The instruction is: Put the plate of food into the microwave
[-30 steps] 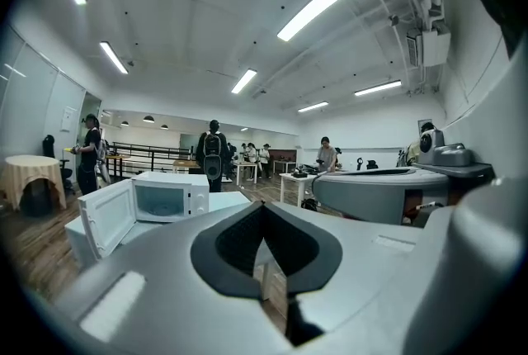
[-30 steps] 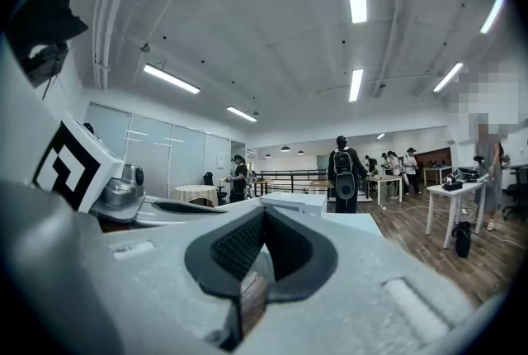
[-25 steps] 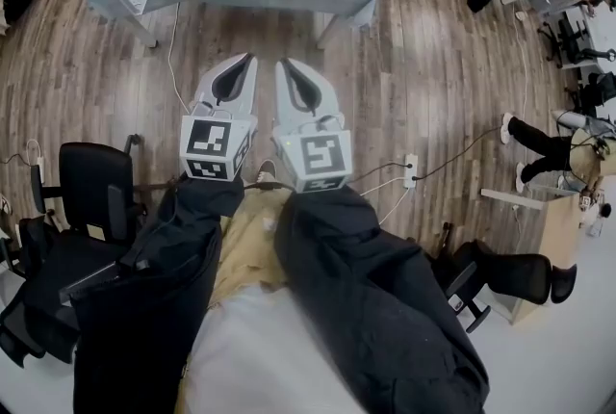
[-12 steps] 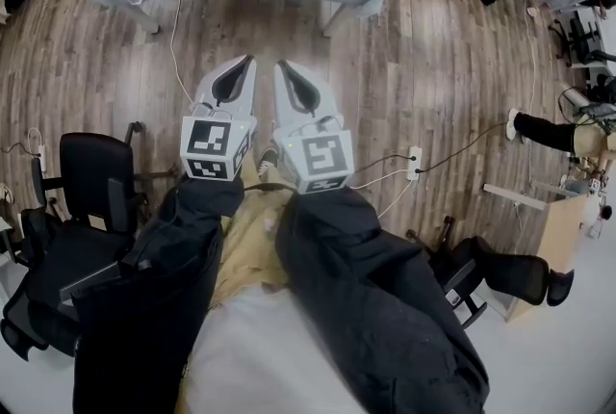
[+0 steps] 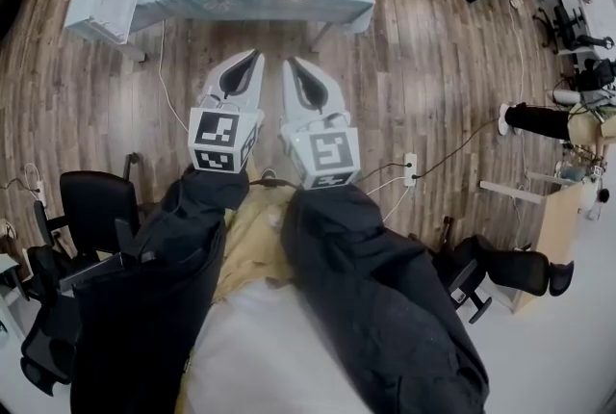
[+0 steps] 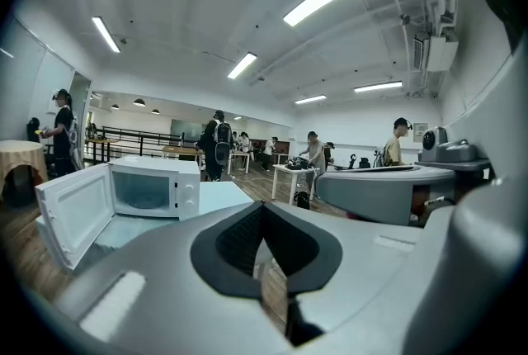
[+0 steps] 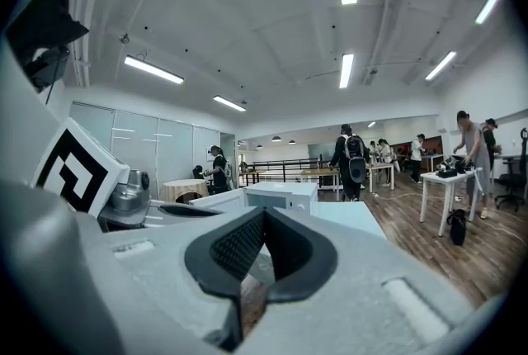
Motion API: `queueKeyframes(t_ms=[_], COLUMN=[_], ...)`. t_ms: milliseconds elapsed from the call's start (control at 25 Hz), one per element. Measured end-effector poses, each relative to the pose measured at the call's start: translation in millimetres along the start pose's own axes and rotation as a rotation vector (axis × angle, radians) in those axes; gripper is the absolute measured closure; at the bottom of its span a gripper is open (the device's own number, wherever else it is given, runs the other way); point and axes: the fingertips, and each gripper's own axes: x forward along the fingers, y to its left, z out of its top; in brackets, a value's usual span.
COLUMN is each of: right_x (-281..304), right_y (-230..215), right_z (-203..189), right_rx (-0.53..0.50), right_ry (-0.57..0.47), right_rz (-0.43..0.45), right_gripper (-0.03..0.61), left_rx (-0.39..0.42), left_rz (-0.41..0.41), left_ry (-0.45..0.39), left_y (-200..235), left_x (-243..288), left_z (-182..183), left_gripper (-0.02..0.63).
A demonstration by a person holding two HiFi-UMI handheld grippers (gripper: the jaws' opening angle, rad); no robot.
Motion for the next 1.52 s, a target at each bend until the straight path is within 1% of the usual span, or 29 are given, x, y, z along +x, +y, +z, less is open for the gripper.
queueKeyframes(t_ms=[80, 200, 400, 680, 1040, 1200, 1360, 1520], right_x=[22, 41, 79, 123, 141, 145, 161, 195], right_y=[-3, -8, -9, -10, -26, -41, -64, -90], right_z=[1, 3, 10, 8, -13, -27, -45, -46], right_rx=[0.000, -0.001, -0.012, -0.012, 0.005, 0.033, 0.069, 0.078], right_ry=[0.006, 0.012, 0.025, 0.050, 0.118, 0.153, 0.183, 0.181], right_rz=[-0.014, -0.031, -0.034, -0.051, -0.092, -0.105, -0.095, -0.053], right_gripper=[0.584, 0.584, 0.584, 0.583, 0.583, 0.583, 0.583, 0.583], left_rx=[0.001, 0.003, -0.006, -0.044, -0.080, -0.098, -0.101, -0.085], left_rz=[-0.001, -0.001, -0.004, 0.002, -0.019, -0.019, -0.001, 0.038], left_ry=[0.005, 0.005, 0.000, 0.009, 0.045, 0.081, 0.118, 0.127], left_y=[18, 35, 68, 114, 130, 129, 132, 150], left_x=[13, 25, 44, 65, 85, 99, 121, 157], left_z=[4, 12, 23, 25, 12, 1, -12, -5], left_gripper=[0.618, 0.618, 0.618, 0.618, 0.618, 0.618, 0.618, 0.618])
